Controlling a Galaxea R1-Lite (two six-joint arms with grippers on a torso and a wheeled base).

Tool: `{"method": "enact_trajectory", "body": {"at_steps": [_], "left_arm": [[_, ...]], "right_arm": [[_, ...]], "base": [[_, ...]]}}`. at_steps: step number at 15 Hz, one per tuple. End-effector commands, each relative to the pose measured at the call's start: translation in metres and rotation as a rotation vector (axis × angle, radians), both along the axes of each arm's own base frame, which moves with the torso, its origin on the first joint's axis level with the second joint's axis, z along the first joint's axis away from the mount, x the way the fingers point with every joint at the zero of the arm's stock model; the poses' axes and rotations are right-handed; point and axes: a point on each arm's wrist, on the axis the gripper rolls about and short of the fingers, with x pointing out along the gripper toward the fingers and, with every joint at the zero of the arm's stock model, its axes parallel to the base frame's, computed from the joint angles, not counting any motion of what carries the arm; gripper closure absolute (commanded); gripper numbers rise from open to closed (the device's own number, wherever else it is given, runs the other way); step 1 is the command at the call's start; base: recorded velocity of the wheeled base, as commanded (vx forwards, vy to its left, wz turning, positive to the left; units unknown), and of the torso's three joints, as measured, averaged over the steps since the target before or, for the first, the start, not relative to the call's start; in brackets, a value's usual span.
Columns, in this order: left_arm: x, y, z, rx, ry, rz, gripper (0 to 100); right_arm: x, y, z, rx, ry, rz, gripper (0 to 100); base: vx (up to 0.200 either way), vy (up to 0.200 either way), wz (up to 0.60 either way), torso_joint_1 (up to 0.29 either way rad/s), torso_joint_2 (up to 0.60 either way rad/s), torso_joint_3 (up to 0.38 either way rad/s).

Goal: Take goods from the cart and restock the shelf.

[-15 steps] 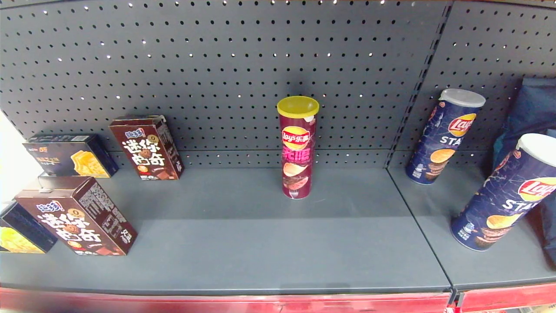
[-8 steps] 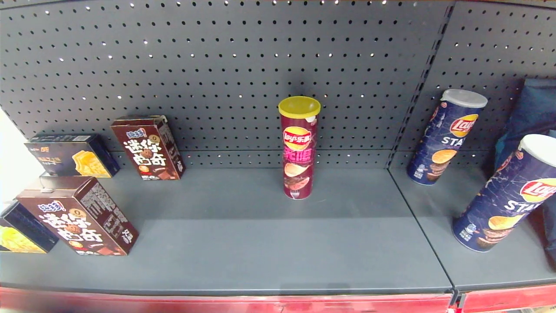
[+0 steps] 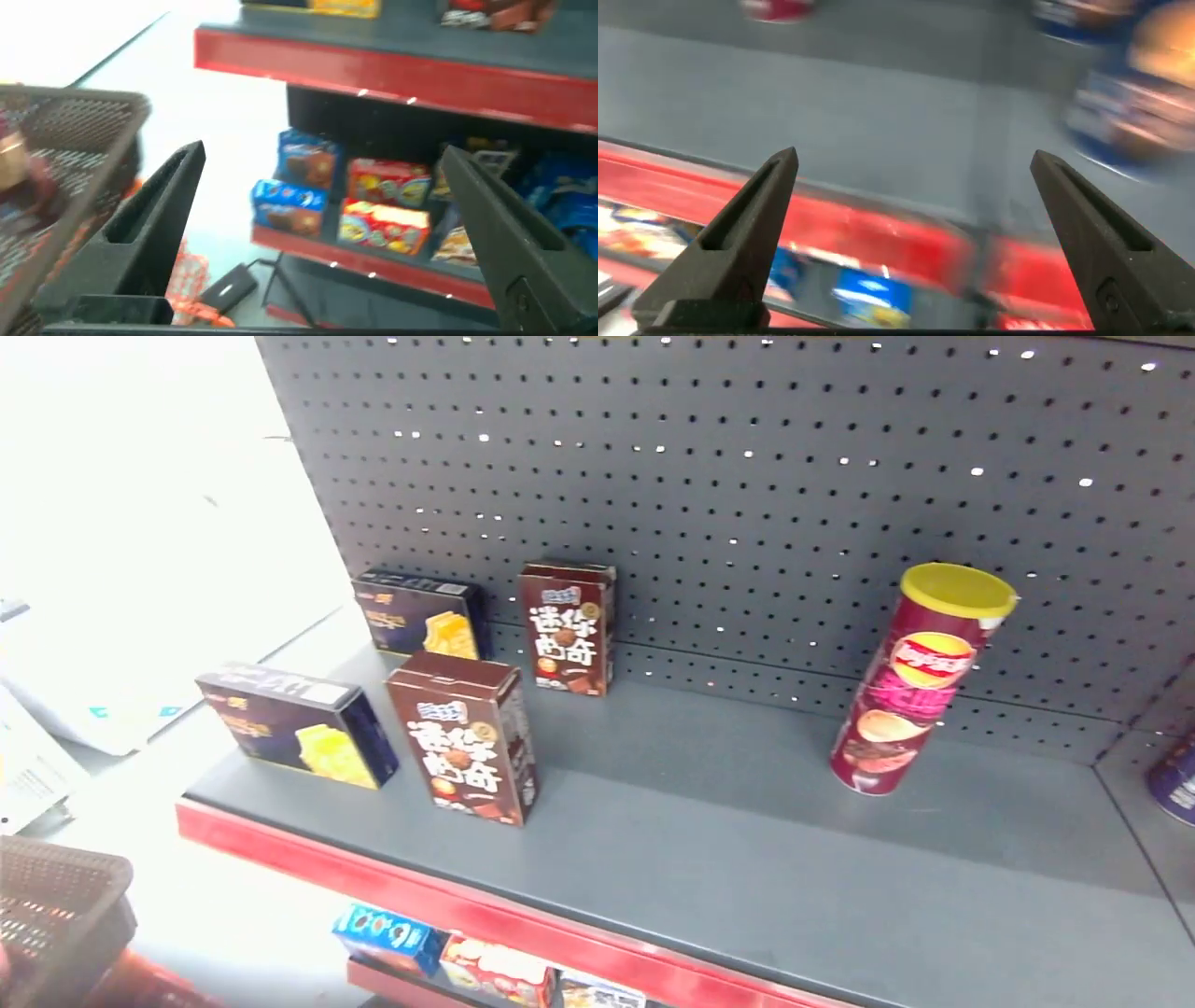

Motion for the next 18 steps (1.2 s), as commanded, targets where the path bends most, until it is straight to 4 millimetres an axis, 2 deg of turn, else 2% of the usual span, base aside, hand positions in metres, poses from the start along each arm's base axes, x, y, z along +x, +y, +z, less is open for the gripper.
{"method": "enact_trajectory", "body": {"at_steps": [1,9,18], "left_arm": [[0.0001,0.0,0.0,0.0,0.001,0.0,0],[0.0001,0.0,0.0,0.0,0.001,0.0,0],[0.0001,-0.0005,0.0,0.004,0.001,-0.021,0]], "right_arm": [[0.0001,0.0,0.0001,-0.001,0.0,0.0,0],[0.0001,0.0,0.0001,0.0,0.0,0.0,0],[0.0001,0.0,0.0001,0.002,0.0,0.0,0]], "base": [[0.0,0.0,0.6,0.002,0.0,0.002],[0.0,0.0,0.6,0.003,0.0,0.0],[0.0,0.0,0.0,0.0,0.0,0.0]]}}
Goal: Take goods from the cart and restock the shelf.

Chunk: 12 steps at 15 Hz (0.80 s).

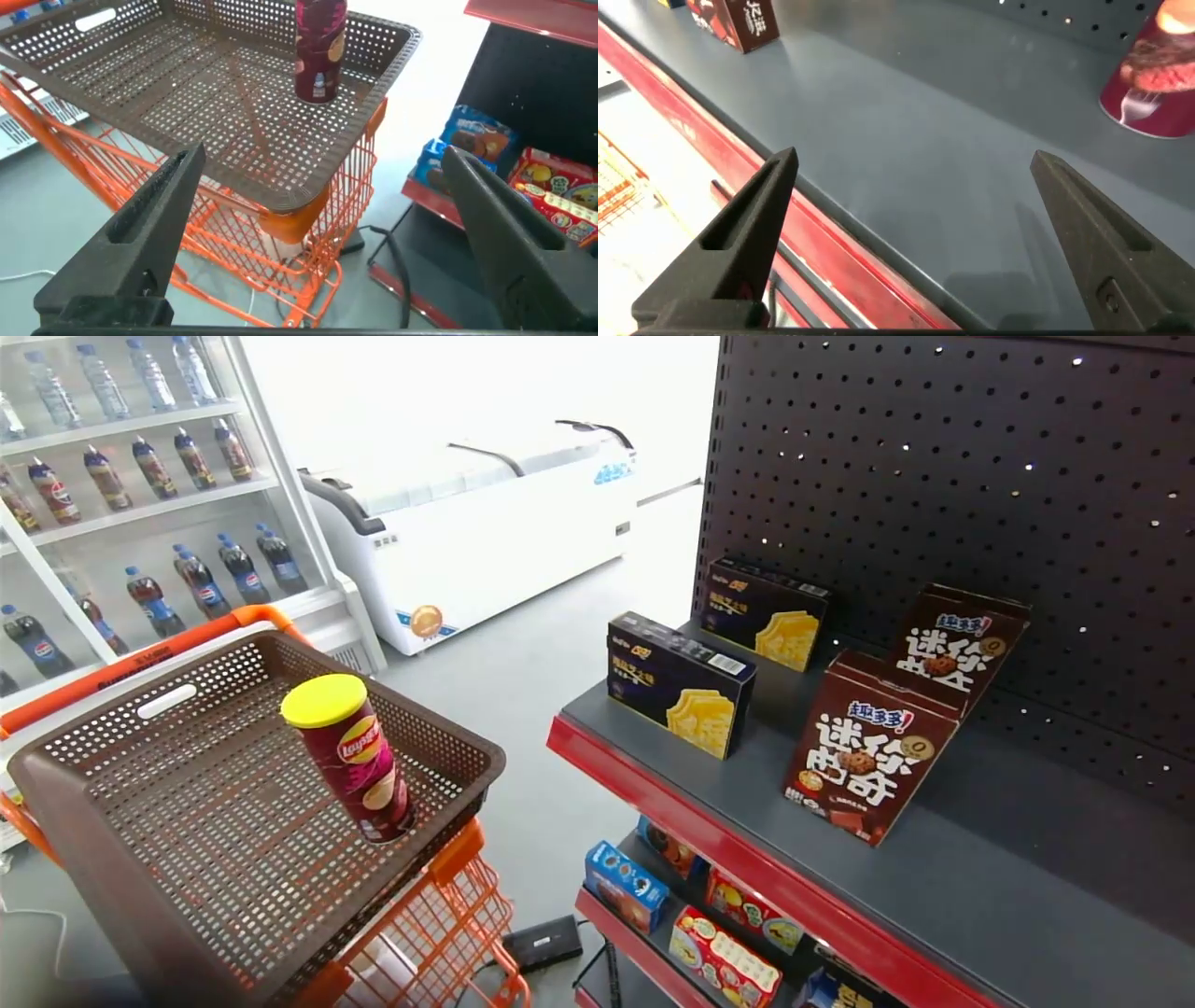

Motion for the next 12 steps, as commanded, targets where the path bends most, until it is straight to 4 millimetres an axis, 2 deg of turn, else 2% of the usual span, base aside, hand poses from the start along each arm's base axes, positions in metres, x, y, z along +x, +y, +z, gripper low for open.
{"method": "enact_trajectory", "body": {"at_steps": [1,10,12], "left_arm": [[0.0001,0.0,0.0,-0.001,0.001,0.001,0],[0.0001,0.0,-0.0001,-0.001,0.003,-0.001,0],[0.0001,0.0,-0.0001,-0.001,0.003,0.001,0]], "right_arm": [[0.0001,0.0,0.0,-0.001,0.001,0.001,0],[0.0001,0.0,0.0,-0.004,0.001,0.001,0],[0.0001,0.0,-0.0001,-0.005,0.002,0.001,0]], "base": [[0.0,0.0,0.0,0.0,0.0,0.0],[0.0,0.0,0.0,0.0,0.0,0.0],[0.0,0.0,0.6,0.002,0.0,0.007]]}}
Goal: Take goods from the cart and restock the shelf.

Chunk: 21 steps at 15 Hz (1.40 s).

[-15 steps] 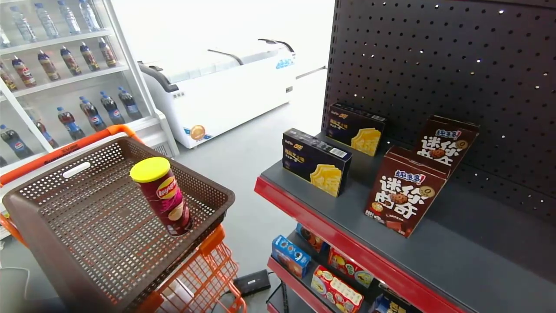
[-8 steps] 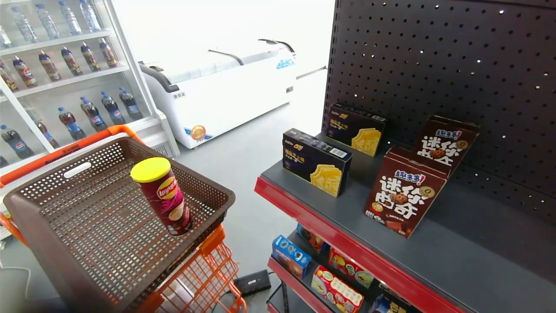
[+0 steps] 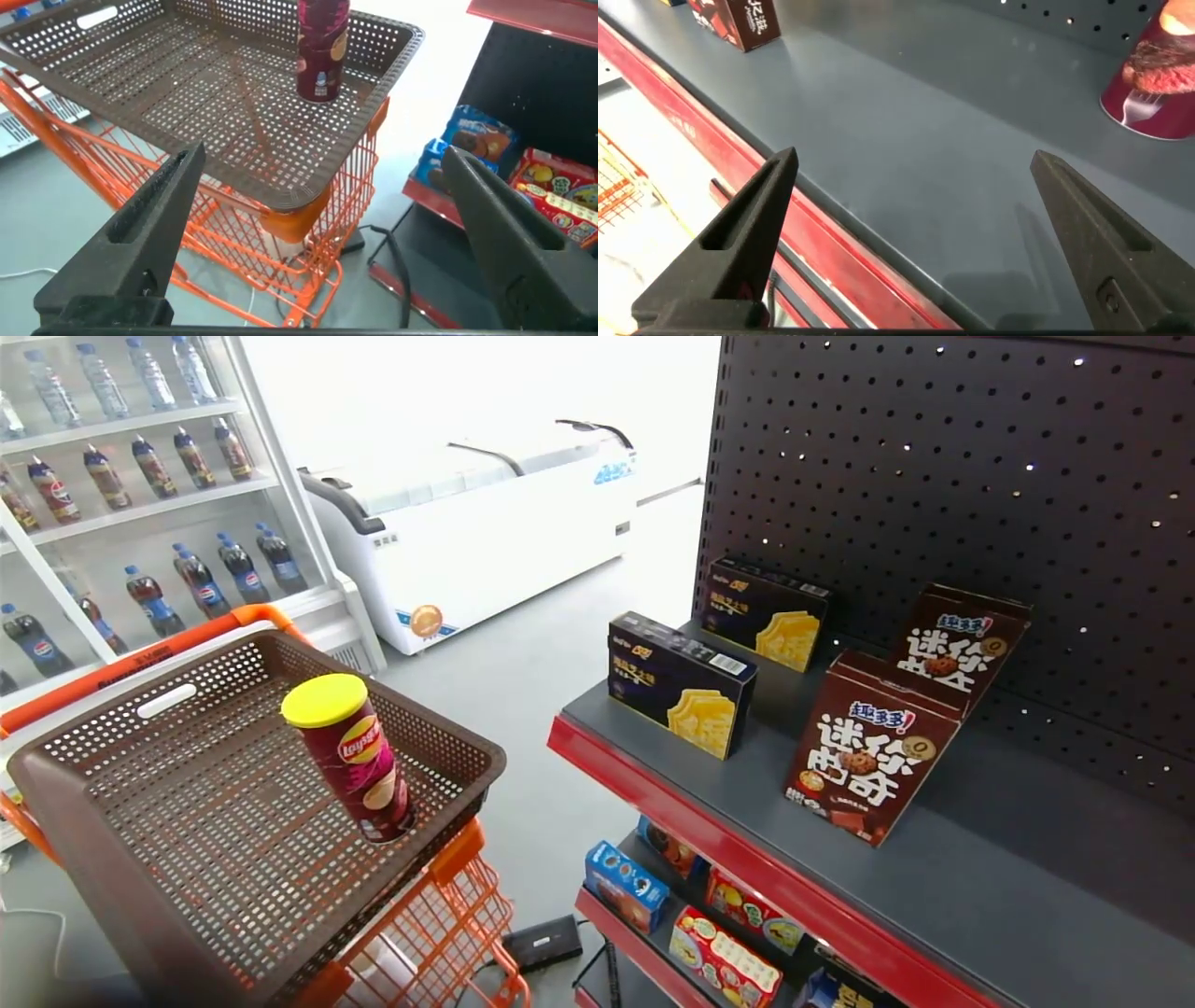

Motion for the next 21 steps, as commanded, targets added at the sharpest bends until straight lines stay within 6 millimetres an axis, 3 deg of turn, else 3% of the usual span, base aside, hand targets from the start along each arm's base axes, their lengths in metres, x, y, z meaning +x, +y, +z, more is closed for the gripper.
{"method": "enact_trajectory", "body": {"at_steps": [1,8,9,10,11,13,16,21], "left_arm": [[0.0,0.0,0.0,0.0,0.001,0.0,0],[0.0,0.0,0.0,0.001,-0.001,0.002,0],[-0.001,0.0,0.006,0.008,-0.022,-0.004,0],[-0.006,0.0,0.025,0.017,-0.073,-0.015,0],[0.001,0.0,0.07,0.023,-0.003,-0.022,0],[0.03,0.0,0.109,0.025,0.14,-0.011,0],[0.081,0.0,0.127,0.136,0.317,-0.001,0],[0.122,-0.001,0.126,0.212,0.427,-0.032,0]], "right_arm": [[0.0,0.0,0.0,0.001,0.001,0.0,0],[0.0,0.0,0.0,0.002,0.0,-0.001,0],[0.0,0.0,0.0,0.002,0.0,0.0,0],[0.0,0.0,0.0,0.002,0.0,-0.001,0],[0.0,0.0,0.0,0.002,0.0,-0.001,0],[0.0,0.0,0.0,0.002,0.0,-0.001,0],[0.0,0.0,0.0,0.002,0.001,0.0,0],[0.0,0.0,0.0,0.002,0.0,-0.001,0]], "base": [[0.0,0.0,0.6,-0.002,0.0,0.002],[0.0,0.0,0.0,0.0,0.0,0.0],[0.0,0.0,0.0,0.0,0.0,0.0],[0.0,0.0,0.0,0.0,0.0,0.0],[0.0,0.0,0.0,0.0,0.0,0.0],[0.0,0.0,0.0,0.0,0.0,0.0],[0.0,0.0,0.0,0.0,0.0,0.0],[0.0,0.0,0.0,0.0,0.0,0.0]]}}
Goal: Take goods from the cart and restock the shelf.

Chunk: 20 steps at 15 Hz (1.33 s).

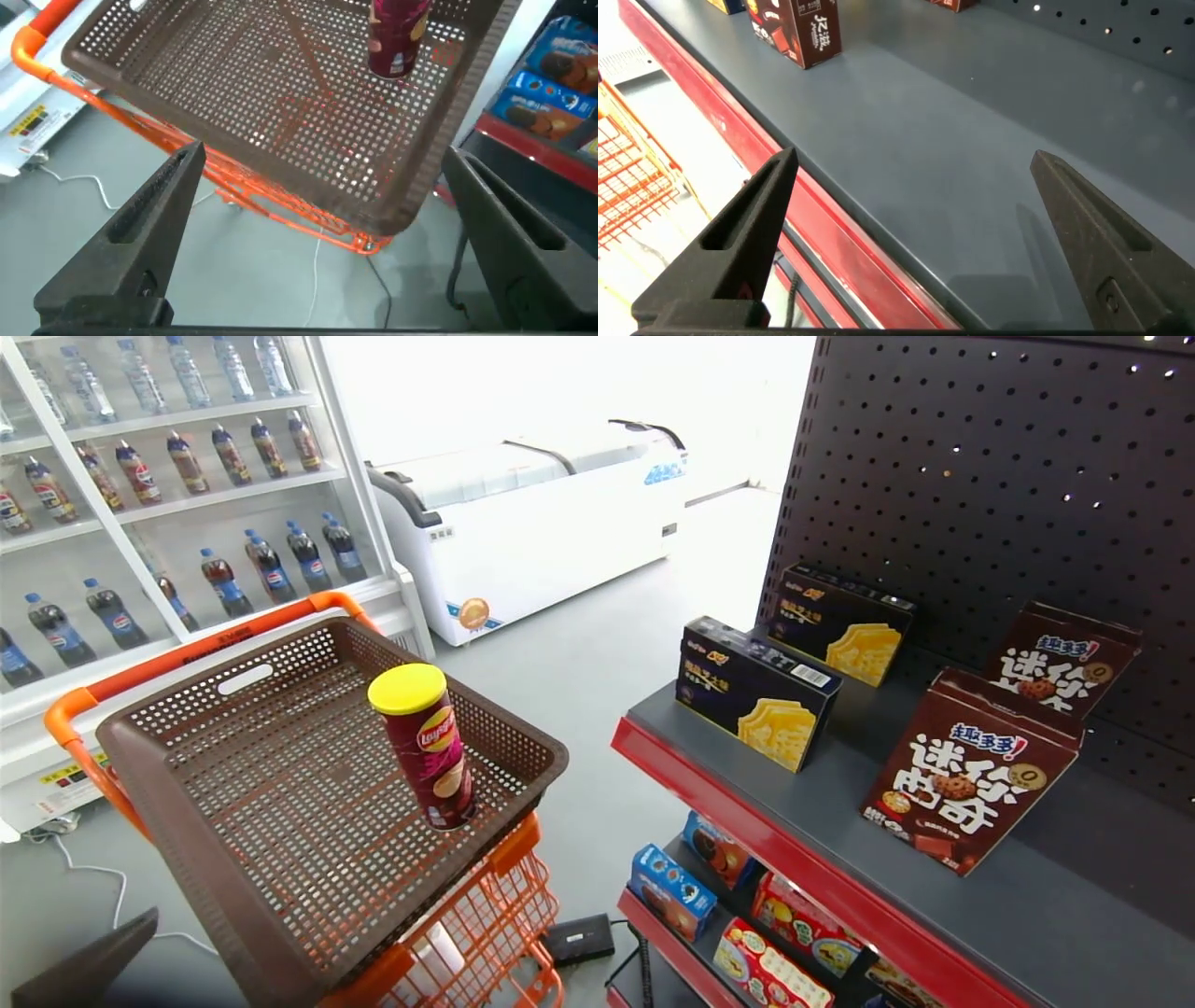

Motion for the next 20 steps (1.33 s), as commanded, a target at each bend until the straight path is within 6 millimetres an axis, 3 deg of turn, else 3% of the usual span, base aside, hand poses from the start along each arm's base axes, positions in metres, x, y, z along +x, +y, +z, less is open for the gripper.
{"method": "enact_trajectory", "body": {"at_steps": [1,3,5,6,7,9,13,20], "left_arm": [[0.042,-0.006,0.0,0.01,0.071,-0.055,0],[0.06,-0.015,-0.003,0.016,0.072,-0.118,0],[0.064,-0.017,-0.005,0.016,0.078,-0.125,0],[0.095,-0.021,-0.013,0.016,0.074,-0.124,0],[0.097,-0.021,-0.014,0.016,0.074,-0.121,0],[0.124,-0.025,-0.022,0.013,0.025,-0.122,0],[0.169,-0.029,-0.054,0.012,0.038,-0.114,0],[0.209,-0.038,-0.09,0.007,0.059,-0.123,0]], "right_arm": [[0.0,0.0,0.0,0.0,0.0,0.0,0],[0.0,0.0,0.0,0.0,0.002,0.001,0],[0.0,0.0,0.0,0.0,0.0,0.0,0],[0.0,0.0,0.0,0.0,0.0,0.0,0],[0.0,0.0,0.0,0.0,0.0,0.0,0],[0.0,0.0,0.0,0.0,0.0,0.0,0],[0.0,0.0,0.0,0.0,0.0,0.001,0],[0.0,0.0,0.0,0.0,0.002,0.0,0]], "base": [[0.0,0.0,0.0,0.0,0.0,0.0],[0.0,0.0,0.0,0.0,0.0,0.0],[0.0,0.0,0.0,0.0,0.0,0.0],[0.0,0.0,0.0,0.0,0.0,0.0],[0.0,0.0,0.0,0.0,0.0,0.0],[0.0,0.0,0.0,0.0,0.0,0.0],[0.0,0.0,0.0,0.0,0.0,0.0],[0.0,0.0,0.0,0.0,0.0,0.0]]}}
